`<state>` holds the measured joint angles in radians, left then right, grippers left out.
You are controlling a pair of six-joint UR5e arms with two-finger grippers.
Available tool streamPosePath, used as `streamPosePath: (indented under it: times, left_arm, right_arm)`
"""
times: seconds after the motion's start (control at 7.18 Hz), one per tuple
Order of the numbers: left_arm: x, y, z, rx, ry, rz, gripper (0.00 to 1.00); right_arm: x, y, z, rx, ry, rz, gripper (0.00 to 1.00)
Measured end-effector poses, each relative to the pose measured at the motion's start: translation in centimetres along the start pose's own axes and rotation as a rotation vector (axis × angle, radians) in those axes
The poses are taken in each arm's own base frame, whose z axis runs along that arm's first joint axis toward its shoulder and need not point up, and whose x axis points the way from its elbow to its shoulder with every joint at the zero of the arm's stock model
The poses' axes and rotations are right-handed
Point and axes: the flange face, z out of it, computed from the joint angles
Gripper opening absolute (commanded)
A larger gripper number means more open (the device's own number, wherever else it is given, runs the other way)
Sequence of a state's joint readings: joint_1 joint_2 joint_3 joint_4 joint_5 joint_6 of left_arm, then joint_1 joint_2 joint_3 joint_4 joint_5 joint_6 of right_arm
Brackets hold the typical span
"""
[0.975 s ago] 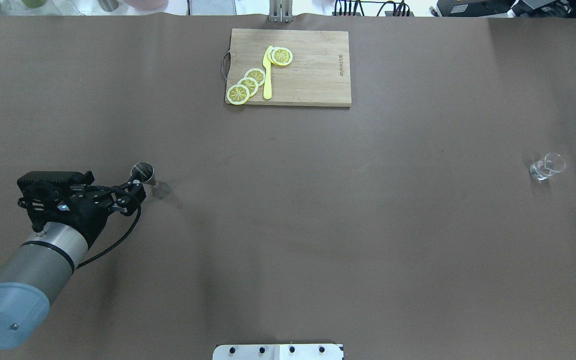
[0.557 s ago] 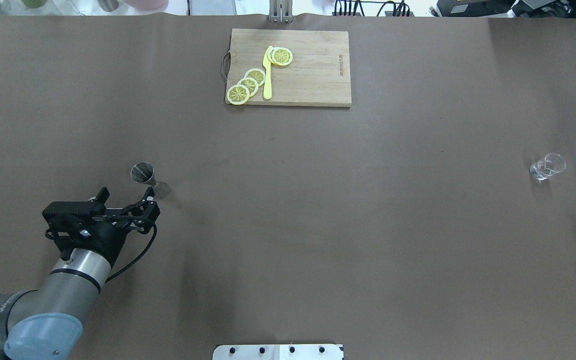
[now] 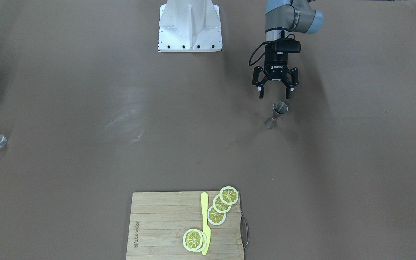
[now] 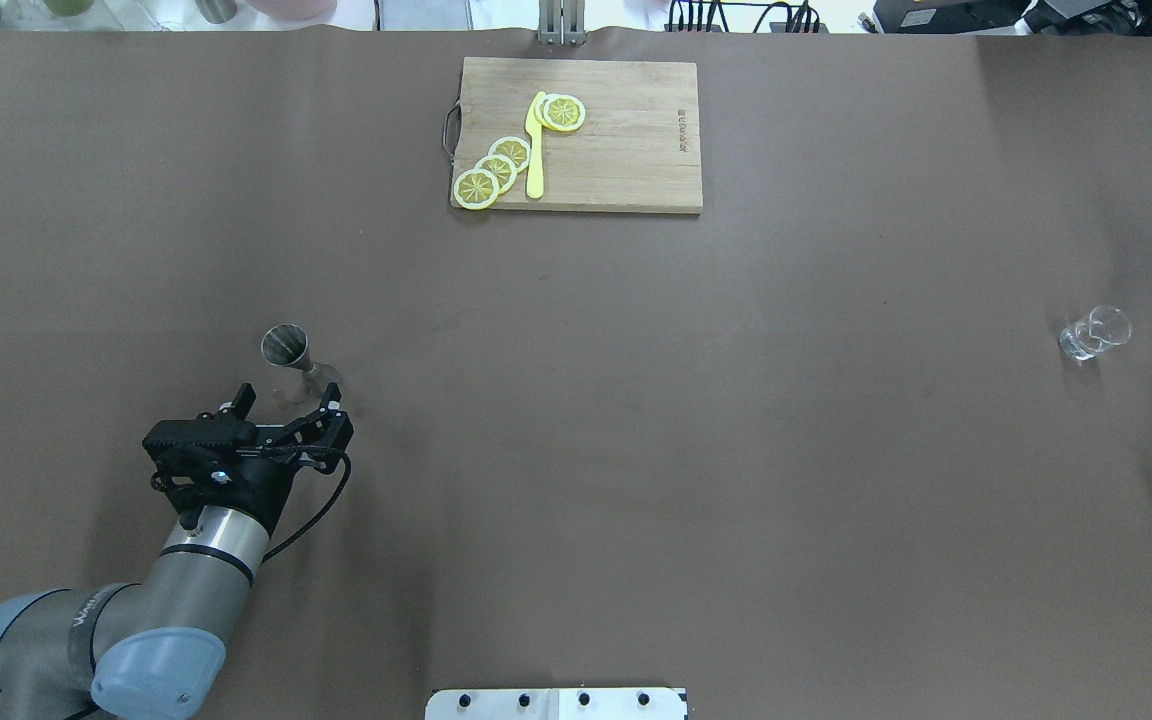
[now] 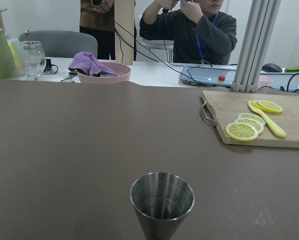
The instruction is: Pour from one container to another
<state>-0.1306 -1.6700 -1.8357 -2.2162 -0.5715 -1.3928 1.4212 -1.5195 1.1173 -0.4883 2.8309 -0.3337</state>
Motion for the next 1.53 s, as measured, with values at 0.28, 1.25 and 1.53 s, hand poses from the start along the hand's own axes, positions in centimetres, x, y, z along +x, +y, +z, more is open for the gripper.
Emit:
streamPosePath:
  times: [0.28, 1.25, 1.53]
  left_arm:
    - [0.2, 1.3, 0.8, 0.000, 0.004, -0.003, 0.98]
    - [-0.2, 3.0, 2.5, 0.036, 0.019, -0.013, 0.98]
    - [-0.3, 3.2, 2.9, 0.092, 0.002, -0.007, 0.98]
  right_arm:
    - [-0.8, 1.1, 0.6, -0.005, 0.043, 0.014, 1.00]
    - [-1.3, -0.3, 4.0, 0.004, 0.270, 0.059, 1.00]
    - [-2.2, -1.1, 4.5, 0.054, 0.287, 0.046, 1.00]
